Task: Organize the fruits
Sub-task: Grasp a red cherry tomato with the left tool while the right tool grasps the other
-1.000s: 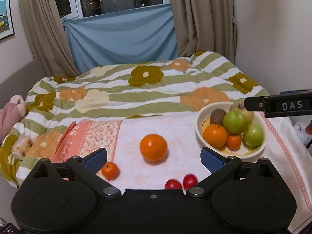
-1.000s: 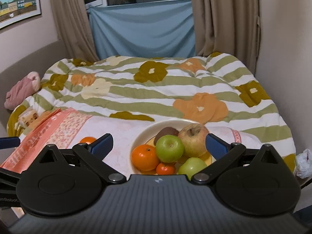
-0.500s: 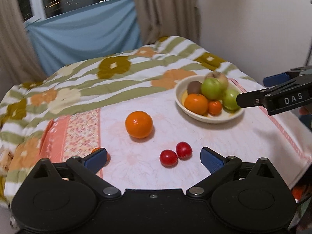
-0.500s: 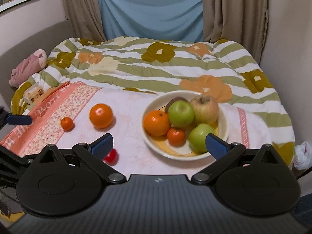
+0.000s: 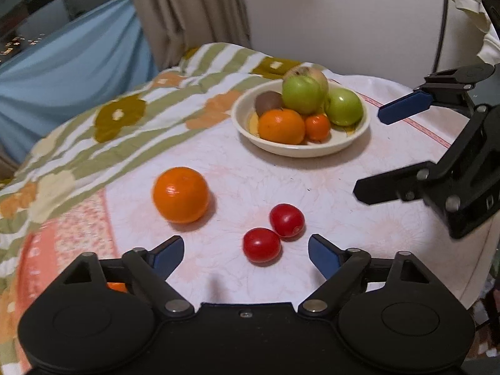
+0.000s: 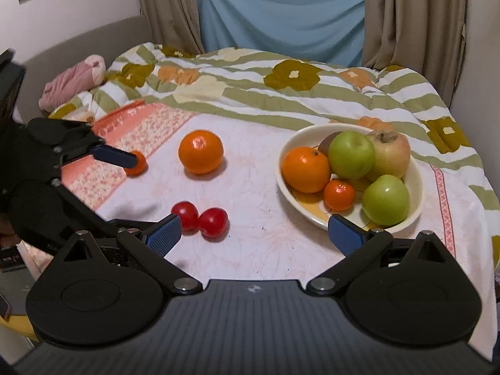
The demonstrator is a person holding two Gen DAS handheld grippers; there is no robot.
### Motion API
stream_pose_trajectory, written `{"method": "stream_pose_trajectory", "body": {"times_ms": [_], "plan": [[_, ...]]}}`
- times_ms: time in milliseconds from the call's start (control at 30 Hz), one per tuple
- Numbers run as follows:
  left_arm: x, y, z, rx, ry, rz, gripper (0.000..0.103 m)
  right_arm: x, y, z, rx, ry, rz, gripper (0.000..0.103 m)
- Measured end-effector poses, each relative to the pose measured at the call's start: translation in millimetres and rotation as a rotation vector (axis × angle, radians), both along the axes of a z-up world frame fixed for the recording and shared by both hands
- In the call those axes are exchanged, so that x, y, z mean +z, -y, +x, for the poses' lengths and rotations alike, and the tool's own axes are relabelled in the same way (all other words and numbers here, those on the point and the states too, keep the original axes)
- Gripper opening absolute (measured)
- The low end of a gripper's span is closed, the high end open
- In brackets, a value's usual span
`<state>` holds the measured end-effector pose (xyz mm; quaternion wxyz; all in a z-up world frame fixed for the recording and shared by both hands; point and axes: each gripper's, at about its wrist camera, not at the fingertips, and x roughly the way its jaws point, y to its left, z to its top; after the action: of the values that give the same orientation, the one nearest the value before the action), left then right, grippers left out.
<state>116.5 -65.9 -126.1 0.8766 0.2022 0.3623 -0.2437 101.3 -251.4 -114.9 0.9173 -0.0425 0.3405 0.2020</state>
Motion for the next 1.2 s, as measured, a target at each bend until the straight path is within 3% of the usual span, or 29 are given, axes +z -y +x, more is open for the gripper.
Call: {"method": "stream_pose_trajectory", "body": {"times_ms": [233,367,567,867,1067,1200], "plan": [[-22.8,8.8,13.9,-0.088,-0.045,0.039,0.078,-19.6,-11.8,8.7,-0.016,-0.045,-0.010,0.103],[-30.5,11.5,17.5,-0.118,-0.061,0.048,0.067,-25.8,-16.4,11.6,-0.024,-0.076,0.007,0.103],[-35.9,9.6,25.7,-0.124,-0.079,0.027,0.067,-30.0,-21.2,13.1,-0.042,-0.090,0.025,0.103],[-35.4,5.1,32.5,-0.145,-0.115,-0.023,0.038,-34.0,-22.9,19.9,-0.055,-0.110,0.025,0.103],[-34.8,-4.1,28.1,-0.121,-0.119,-0.016,0.038,-39.5,-31.3,25.7,-0.031,-0.131,0.029,0.102],[-34.1,-12.9,23.6,-0.092,-0.122,-0.009,0.038,-44.1,-39.0,30.1,-0.009,-0.146,0.025,0.094]]}}
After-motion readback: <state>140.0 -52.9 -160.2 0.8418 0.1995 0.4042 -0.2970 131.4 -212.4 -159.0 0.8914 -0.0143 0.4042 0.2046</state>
